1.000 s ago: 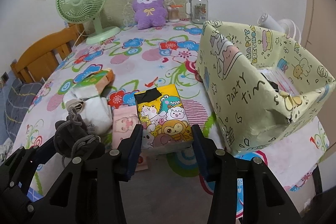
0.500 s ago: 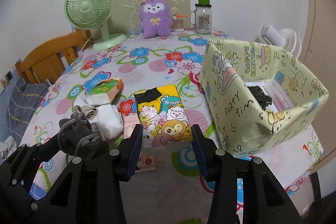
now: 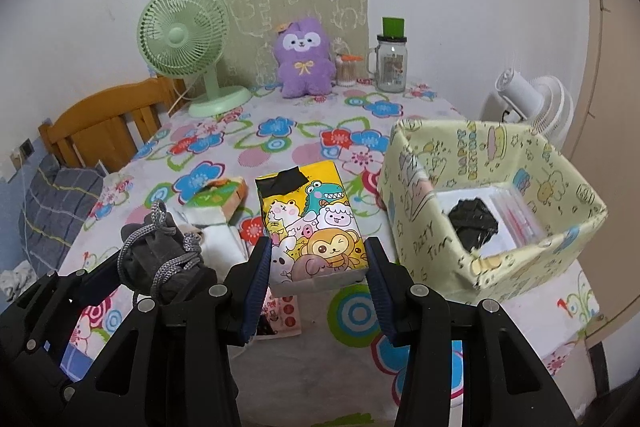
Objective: Organize soft objects
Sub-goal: 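Grasp the yellow cartoon tissue pack with the right gripper while the left holds the glove, then lift the tissue pack toward the box while the left gripper holds the glove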
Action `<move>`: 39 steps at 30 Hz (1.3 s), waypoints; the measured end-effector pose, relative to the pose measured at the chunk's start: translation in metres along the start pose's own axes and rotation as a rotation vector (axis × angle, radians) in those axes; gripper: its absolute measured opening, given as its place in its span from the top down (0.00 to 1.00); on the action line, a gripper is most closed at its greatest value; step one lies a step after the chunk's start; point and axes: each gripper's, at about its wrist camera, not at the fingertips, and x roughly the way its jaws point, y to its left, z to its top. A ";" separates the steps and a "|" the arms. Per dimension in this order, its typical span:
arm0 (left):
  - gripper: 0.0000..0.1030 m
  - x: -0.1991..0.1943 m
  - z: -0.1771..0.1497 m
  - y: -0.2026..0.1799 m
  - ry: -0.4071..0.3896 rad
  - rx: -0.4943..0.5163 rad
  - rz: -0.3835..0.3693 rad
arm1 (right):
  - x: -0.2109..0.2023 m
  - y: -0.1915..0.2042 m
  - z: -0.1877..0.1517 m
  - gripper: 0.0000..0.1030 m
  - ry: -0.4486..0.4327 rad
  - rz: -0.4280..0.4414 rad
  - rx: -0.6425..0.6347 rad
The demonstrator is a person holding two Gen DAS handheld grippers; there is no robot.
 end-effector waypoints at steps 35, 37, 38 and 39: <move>0.44 -0.014 0.054 -0.065 -0.102 0.047 -0.083 | -0.032 -0.063 0.051 0.52 -0.111 -0.016 -0.010; 0.44 -0.012 0.057 -0.072 -0.102 0.054 -0.090 | -0.031 -0.070 0.052 0.52 -0.112 -0.021 -0.006; 0.44 -0.011 0.058 -0.076 -0.102 0.058 -0.094 | -0.031 -0.073 0.053 0.52 -0.113 -0.024 -0.002; 0.44 -0.011 0.059 -0.078 -0.103 0.060 -0.097 | -0.031 -0.077 0.054 0.52 -0.113 -0.027 0.000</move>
